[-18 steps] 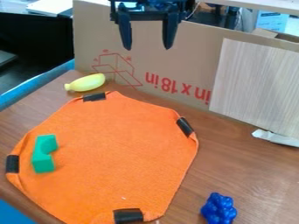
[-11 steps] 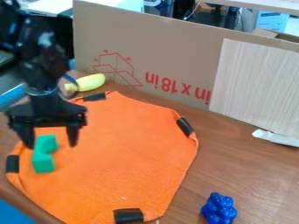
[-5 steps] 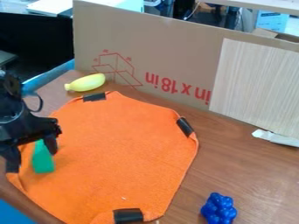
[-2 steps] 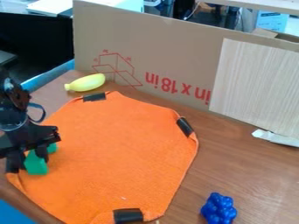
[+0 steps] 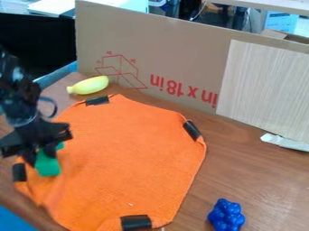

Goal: Move the green item to the table

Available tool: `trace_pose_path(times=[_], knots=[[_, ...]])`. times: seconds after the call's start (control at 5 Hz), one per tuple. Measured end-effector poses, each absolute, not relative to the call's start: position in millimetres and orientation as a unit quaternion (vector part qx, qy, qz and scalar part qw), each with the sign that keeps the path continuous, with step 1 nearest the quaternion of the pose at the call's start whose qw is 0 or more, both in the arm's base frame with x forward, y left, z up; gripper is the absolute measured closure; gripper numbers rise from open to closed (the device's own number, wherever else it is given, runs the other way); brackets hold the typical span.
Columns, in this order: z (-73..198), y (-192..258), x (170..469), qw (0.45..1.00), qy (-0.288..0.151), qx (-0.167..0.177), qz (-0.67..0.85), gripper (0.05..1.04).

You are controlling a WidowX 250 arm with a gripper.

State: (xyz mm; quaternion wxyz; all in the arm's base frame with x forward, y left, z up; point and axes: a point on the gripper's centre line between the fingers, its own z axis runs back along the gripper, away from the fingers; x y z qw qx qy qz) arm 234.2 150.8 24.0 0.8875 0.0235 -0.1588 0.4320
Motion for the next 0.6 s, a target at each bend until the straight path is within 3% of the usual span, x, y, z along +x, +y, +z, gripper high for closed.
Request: trace_pose_path(times=[0.2, 0.4, 0.6], knots=[[59, 127, 263, 0.889, -0.183, -0.003, 0.420, 0.761], [77, 95, 294, 0.894, -0.178, -0.020, 0.411, 0.761], [69, 54, 326, 0.907, -0.121, 0.050, 0.400, 0.761]])
